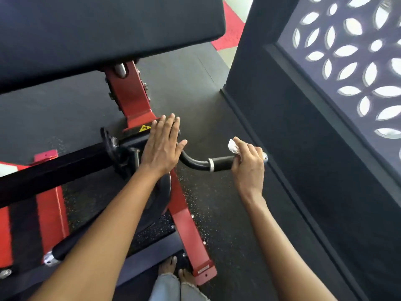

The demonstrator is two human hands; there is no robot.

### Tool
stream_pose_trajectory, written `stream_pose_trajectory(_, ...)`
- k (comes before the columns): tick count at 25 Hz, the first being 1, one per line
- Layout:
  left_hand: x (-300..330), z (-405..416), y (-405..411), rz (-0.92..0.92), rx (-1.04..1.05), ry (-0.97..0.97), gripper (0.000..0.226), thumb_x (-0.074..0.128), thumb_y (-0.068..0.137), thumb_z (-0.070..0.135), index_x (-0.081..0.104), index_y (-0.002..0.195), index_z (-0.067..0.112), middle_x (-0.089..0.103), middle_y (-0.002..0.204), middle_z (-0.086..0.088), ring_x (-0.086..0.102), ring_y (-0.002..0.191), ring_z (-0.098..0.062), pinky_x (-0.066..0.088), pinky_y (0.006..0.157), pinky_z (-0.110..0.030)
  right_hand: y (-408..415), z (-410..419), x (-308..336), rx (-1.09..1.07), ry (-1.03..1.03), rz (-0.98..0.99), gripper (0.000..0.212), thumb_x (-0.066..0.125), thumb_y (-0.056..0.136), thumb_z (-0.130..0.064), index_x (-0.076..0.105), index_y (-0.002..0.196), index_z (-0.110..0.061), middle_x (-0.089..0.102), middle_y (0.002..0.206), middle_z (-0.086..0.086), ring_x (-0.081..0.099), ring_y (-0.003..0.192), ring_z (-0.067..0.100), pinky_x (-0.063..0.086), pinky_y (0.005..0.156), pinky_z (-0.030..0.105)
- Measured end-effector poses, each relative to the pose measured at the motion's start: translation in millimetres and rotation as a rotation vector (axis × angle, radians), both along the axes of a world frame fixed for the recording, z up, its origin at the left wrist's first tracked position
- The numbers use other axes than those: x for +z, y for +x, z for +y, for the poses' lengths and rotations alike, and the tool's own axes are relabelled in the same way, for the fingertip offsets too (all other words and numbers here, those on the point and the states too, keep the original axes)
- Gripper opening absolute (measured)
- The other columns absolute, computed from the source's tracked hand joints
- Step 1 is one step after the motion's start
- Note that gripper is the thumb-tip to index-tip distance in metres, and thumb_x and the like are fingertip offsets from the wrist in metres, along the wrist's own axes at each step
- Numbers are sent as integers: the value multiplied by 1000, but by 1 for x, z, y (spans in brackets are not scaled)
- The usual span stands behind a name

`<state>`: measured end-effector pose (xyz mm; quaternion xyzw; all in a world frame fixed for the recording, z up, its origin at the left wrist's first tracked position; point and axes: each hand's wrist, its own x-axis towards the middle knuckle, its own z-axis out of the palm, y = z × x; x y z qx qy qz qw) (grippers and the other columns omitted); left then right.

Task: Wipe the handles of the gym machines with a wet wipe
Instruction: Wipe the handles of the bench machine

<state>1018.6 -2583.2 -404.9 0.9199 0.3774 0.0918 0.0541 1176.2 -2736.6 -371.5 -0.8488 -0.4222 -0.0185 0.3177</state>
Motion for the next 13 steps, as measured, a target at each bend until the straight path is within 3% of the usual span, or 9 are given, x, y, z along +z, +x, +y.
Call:
stream_pose_trajectory(3, -13, 0, 4, -8, 65, -59, 72, 21, 96, 47, 26, 146, -5, 28, 152, -24, 23, 142, -38, 9, 119, -46, -7, -4, -18, 206, -109, -124, 36, 58, 85, 1, 62, 120, -6, 66, 111, 5, 55, 98, 28, 49, 85, 33)
stream_pose_trajectory(5, -18, -1, 5, -29, 83, -56, 69, 24, 97, 43, 29, 144, -7, 31, 150, -26, 26, 141, -38, 9, 118, -46, -17, -11, -31, 304, -148, -194, 36, 60, 86, -3, 60, 122, -4, 64, 118, 7, 56, 103, 28, 49, 90, 39)
stream_pose_trajectory(13, -29, 0, 5, -70, 105, 9, 63, 22, 96, 33, 27, 146, -4, 28, 152, -22, 23, 143, -35, 4, 119, -43, 9, -35, -42, 362, -171, -270, 44, 54, 88, 0, 53, 131, -2, 55, 134, 10, 48, 124, 25, 44, 103, 38)
